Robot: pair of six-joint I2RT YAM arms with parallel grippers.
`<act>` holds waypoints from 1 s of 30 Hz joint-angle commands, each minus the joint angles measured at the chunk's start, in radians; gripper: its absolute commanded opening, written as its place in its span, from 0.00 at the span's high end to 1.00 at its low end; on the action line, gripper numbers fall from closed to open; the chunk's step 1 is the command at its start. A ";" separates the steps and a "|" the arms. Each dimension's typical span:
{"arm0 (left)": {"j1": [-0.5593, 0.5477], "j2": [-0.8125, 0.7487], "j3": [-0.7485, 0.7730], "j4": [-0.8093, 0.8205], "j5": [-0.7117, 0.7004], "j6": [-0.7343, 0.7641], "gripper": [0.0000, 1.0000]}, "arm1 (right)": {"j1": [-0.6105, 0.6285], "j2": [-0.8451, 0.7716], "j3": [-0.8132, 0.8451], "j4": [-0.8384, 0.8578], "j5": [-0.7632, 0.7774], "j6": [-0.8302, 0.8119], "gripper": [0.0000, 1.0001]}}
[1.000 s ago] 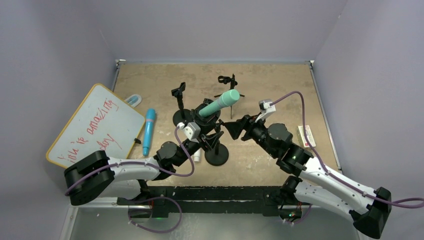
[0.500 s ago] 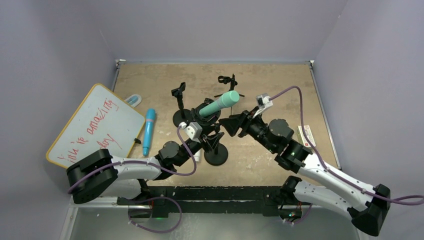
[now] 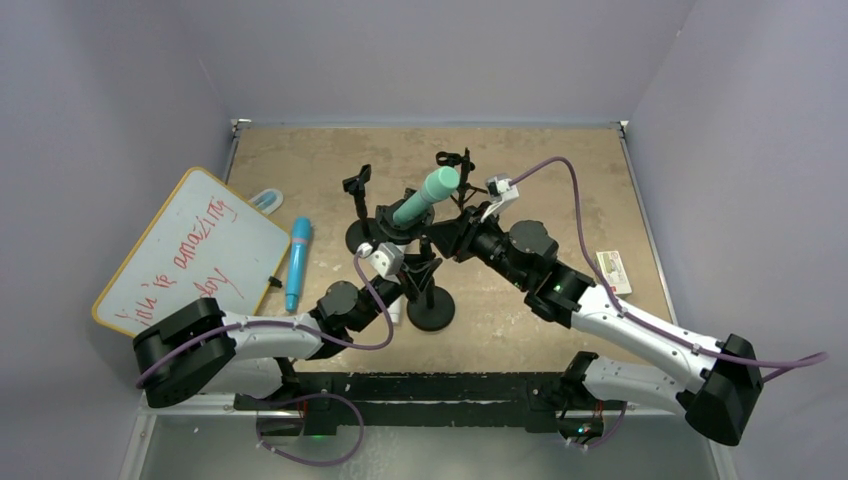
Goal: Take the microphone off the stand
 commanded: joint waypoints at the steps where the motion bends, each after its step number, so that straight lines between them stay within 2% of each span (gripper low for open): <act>1: -0.001 -0.015 0.012 0.003 0.024 0.007 0.88 | -0.004 0.016 -0.014 -0.106 0.022 -0.037 0.68; 6: -0.001 0.005 0.010 -0.007 0.045 0.022 1.00 | -0.005 -0.008 -0.063 -0.117 0.016 -0.037 0.71; 30: -0.001 0.110 -0.045 0.052 0.067 -0.011 1.00 | -0.004 0.047 -0.215 -0.051 -0.037 0.028 0.79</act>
